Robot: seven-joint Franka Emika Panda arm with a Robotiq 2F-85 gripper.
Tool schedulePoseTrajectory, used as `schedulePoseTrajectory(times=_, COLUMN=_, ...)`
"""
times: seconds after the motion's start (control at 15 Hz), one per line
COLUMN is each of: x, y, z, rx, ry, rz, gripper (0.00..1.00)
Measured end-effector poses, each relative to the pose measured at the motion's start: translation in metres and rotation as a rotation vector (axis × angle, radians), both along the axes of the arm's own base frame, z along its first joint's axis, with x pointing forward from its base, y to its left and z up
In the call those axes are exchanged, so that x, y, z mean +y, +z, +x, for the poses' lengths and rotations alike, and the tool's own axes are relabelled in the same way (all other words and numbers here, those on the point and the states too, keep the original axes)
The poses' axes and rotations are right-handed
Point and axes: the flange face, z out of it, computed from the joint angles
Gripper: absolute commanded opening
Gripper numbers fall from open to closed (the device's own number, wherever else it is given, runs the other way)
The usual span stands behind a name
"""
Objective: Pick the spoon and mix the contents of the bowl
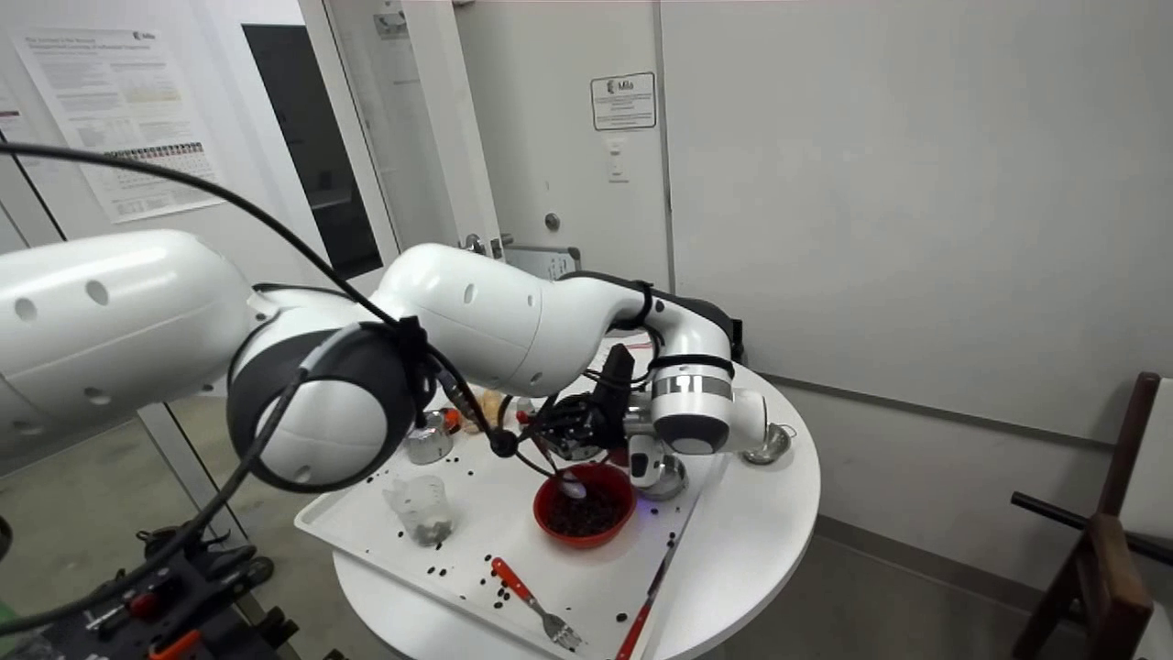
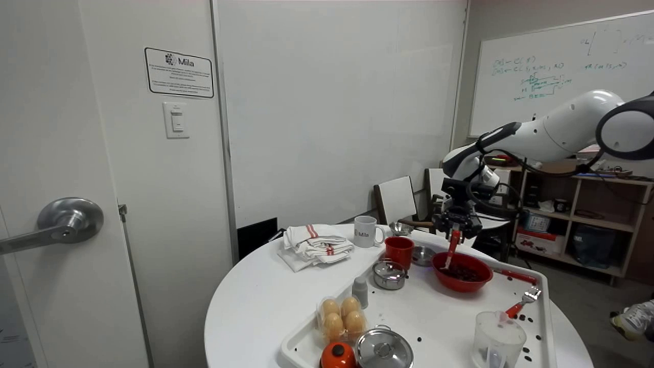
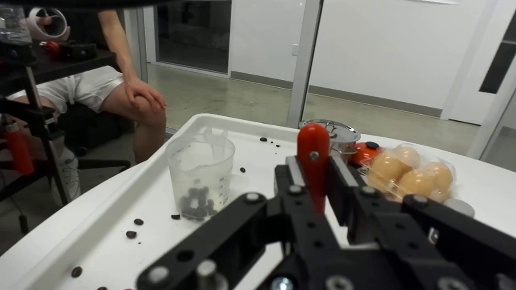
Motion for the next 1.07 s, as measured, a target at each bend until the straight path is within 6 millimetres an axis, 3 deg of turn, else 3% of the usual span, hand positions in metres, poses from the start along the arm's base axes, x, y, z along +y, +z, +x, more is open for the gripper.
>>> schedulePoseTrajectory(times=0.2, x=0.029, y=-0.003, z=0.004, rx=0.015, ry=0.084, rz=-0.017, gripper=0.07)
schedulePoseTrajectory(times=0.4, x=0.033, y=-0.009, z=-0.004, rx=0.025, ry=0.138, rz=-0.024, gripper=0.07)
schedulePoseTrajectory(times=0.6, x=0.015, y=-0.017, z=-0.019, rx=0.029, ry=0.130, rz=-0.012, gripper=0.07)
schedulePoseTrajectory(times=1.07, x=-0.060, y=-0.021, z=-0.051, rx=0.024, ry=-0.033, rz=0.025, gripper=0.07)
